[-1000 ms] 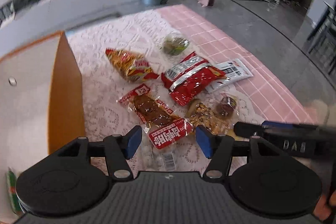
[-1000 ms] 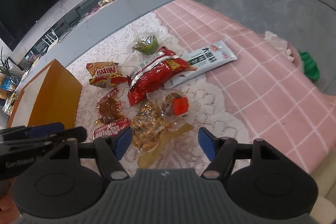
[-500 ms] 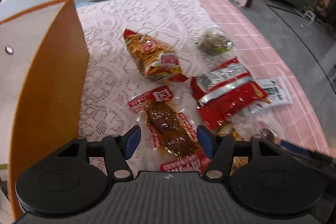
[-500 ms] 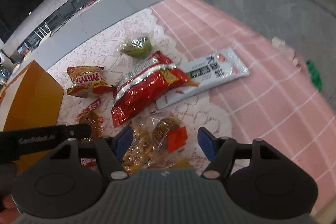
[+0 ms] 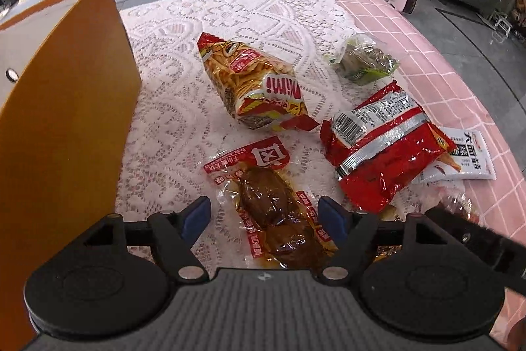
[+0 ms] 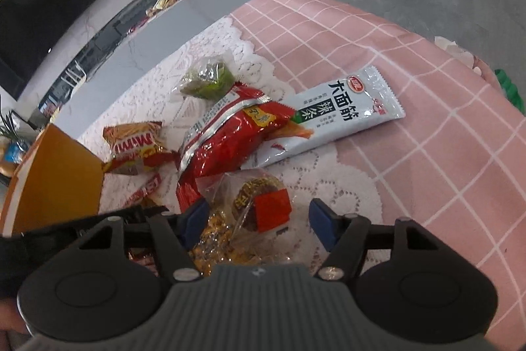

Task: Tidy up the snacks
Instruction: 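Grasp the braised meat packet with the left tool while the right tool grasps the red-capped packet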

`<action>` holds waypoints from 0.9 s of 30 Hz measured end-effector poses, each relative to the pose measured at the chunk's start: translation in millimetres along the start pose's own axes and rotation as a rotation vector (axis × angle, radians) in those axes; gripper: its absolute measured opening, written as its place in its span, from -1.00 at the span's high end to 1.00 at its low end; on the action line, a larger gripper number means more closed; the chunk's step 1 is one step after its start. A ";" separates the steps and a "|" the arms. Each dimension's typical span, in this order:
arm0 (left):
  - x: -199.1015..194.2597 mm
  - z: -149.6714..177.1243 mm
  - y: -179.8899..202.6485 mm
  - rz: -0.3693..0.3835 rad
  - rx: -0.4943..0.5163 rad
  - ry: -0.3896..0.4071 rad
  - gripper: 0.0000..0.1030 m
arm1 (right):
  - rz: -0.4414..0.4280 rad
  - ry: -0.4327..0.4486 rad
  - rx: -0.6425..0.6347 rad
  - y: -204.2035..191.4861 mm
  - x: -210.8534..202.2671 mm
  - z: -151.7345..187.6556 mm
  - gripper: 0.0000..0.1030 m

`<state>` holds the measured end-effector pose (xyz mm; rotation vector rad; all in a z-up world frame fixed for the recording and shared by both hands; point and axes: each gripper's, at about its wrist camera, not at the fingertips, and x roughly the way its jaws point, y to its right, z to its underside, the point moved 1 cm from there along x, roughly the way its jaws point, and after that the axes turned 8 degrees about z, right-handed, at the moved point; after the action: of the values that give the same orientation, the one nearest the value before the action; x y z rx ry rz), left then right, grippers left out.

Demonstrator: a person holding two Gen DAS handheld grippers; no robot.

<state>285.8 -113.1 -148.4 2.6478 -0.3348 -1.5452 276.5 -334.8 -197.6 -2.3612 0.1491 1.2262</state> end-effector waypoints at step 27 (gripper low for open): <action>-26.1 16.0 5.6 0.064 0.116 0.097 -0.17 | -0.020 0.055 0.013 1.6 0.1 -0.7 0.02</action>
<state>258.7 -112.0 -133.2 2.7573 -0.5125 -1.4152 276.6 -336.5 -197.9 -2.3812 0.1509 1.1480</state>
